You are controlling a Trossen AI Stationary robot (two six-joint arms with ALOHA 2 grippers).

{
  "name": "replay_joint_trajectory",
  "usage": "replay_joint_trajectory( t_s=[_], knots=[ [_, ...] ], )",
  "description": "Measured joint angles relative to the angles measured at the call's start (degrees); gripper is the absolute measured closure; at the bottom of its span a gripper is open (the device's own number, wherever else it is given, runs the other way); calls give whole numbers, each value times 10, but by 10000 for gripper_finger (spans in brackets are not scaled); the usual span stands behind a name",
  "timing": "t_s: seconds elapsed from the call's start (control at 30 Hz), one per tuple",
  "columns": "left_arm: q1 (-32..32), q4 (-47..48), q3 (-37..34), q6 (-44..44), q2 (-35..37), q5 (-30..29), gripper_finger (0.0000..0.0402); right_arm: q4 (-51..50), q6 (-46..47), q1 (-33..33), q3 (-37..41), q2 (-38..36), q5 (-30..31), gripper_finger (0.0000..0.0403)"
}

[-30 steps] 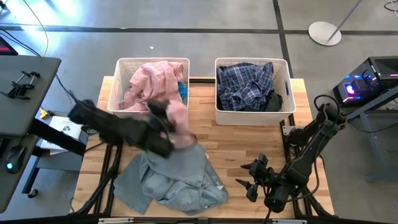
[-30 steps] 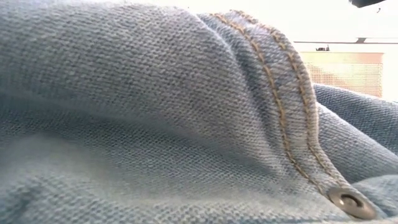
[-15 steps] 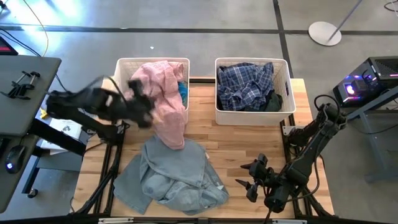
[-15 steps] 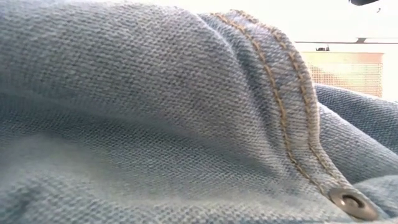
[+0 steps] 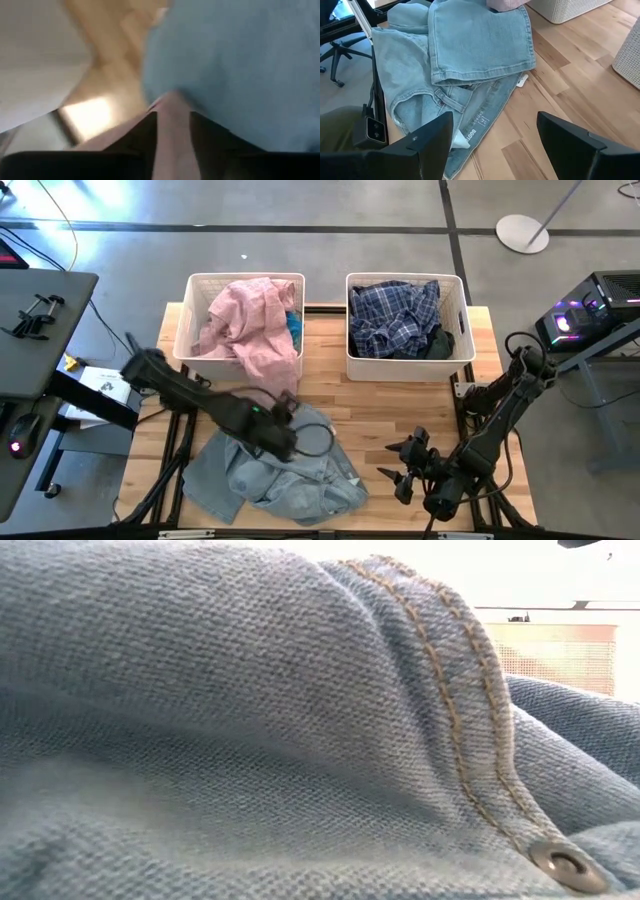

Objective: Sort clothes
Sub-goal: Put the pink polo shirt into the left white bin

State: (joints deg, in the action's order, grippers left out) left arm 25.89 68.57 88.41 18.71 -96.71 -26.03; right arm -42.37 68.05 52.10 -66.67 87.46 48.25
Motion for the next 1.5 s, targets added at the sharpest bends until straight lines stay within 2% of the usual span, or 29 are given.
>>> replay_joint_trajectory(
  t_s=[0.1, 0.27, 0.33, 0.43, 0.53, 0.6, 0.67, 0.77, 0.8, 0.9, 1.03, 1.13, 1.27, 1.3, 1.37, 1.5],
  knots=[
    [-3, 7, 4, 16, -53, 13, 242, 3, 0, 0, 0, 0, 0, 126],
    [-22, 39, 5, 23, -106, -51, 164, 3, 0, 0, 0, 0, 0, 126],
    [-39, 65, 6, 6, -121, -47, 144, 4, 0, 0, 0, 0, 0, 126],
    [-65, 112, 6, -20, -141, -27, 135, 4, 0, 0, 0, 0, 0, 126],
    [-83, 147, 6, -41, -160, -31, 154, 3, 0, 0, 0, 0, 0, 126],
    [-90, 159, 6, -40, -169, -31, 189, 3, 0, 1, 0, 0, 0, 126],
    [-93, 161, 6, -34, -173, -31, 244, 3, 0, 1, 0, 0, 0, 126],
    [-95, 164, 7, -31, -174, -27, 358, 3, 0, 1, 0, 0, 0, 126],
    [-95, 167, 10, -38, -172, -28, 378, 3, 0, 1, 0, 0, 0, 126],
    [-94, 179, 30, -62, -154, -55, 387, 3, 0, 1, 0, 0, 0, 126],
    [-86, 202, 88, -96, -103, -145, 396, 2, -1, 1, 0, 0, 0, 126],
    [-84, 215, 133, -111, -47, -260, 396, 2, -2, 1, 0, 0, 0, 126],
    [-97, 201, 164, -110, 44, -479, 399, 3, -10, 1, 0, 0, 0, 126],
    [-108, 201, 168, -111, 68, -516, 399, 3, -10, 1, 0, 0, 0, 126],
    [-137, 201, 170, -116, 115, -539, 400, 4, -10, 1, 0, 0, 0, 126],
    [-243, 200, 158, -173, 198, -469, 400, 4, -10, 0, 0, 0, 0, 126]
  ],
)
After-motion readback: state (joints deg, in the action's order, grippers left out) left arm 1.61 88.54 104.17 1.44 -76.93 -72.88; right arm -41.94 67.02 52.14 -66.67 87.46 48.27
